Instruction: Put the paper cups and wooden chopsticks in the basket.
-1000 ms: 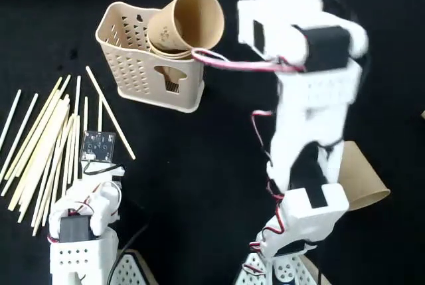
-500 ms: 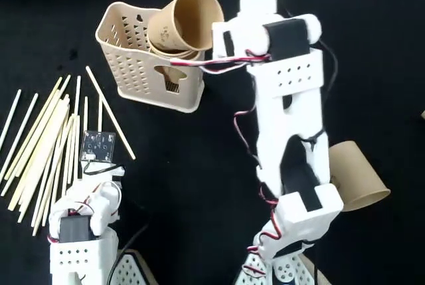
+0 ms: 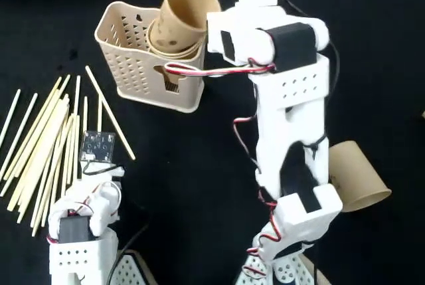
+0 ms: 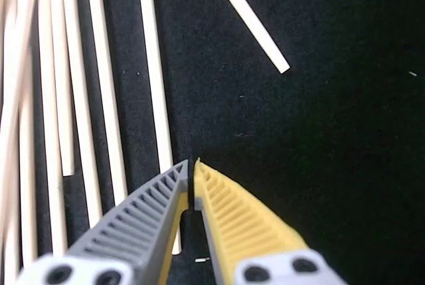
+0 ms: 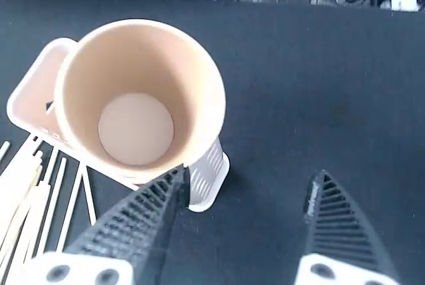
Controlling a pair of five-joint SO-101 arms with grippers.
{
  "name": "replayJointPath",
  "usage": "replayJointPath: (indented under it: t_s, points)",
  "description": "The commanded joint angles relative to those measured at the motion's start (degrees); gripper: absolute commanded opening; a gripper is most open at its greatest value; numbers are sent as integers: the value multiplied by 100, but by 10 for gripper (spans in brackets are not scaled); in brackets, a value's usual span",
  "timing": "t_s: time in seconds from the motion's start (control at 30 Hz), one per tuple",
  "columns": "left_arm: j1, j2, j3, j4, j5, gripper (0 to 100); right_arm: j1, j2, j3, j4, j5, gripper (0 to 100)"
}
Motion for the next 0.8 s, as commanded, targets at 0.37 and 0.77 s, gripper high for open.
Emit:
replayJointPath:
  t_s: [0.37, 0.77]
  points:
    - [40, -53, 75, 35, 44, 30, -527, -374, -251, -316, 0, 293]
    - [40, -53, 75, 35, 44, 30, 914, -1657, 1473, 255, 2927, 293]
